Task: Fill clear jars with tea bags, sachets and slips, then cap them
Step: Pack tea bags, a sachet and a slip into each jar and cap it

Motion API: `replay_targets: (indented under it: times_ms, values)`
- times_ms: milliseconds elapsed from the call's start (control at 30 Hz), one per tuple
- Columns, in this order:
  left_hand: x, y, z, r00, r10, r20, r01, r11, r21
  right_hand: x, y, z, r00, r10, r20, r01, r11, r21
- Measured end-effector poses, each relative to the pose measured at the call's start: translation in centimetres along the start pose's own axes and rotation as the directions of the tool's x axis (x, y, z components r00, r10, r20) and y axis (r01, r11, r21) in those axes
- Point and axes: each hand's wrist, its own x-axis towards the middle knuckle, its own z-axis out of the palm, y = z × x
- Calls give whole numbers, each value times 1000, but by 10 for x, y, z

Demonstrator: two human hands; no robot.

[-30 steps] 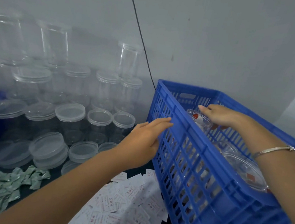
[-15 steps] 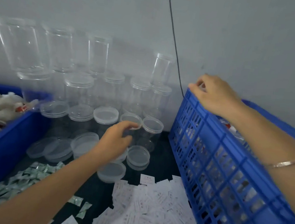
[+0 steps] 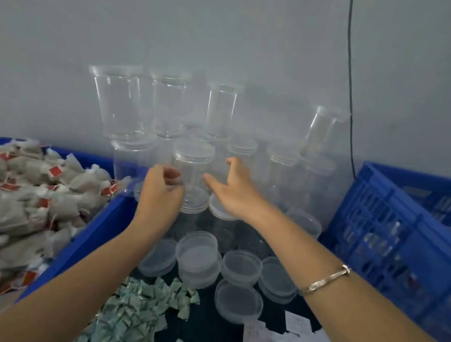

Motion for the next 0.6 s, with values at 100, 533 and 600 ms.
replay_targets:
  times_ms: [100,533,600]
  values:
    - [2,-24,1,999,-46,27,47,997,-57,12,-6,27,999,44,15,-46,994,104]
    - [-9,-15,-8,954,-36,298,100,974,-204,-14,-15,48,994,110,-6,-105,961,256]
    - [-34,-9,-15,961,6,275,77,954,-289,-41,-15,47,997,75,-22,-66,956,286]
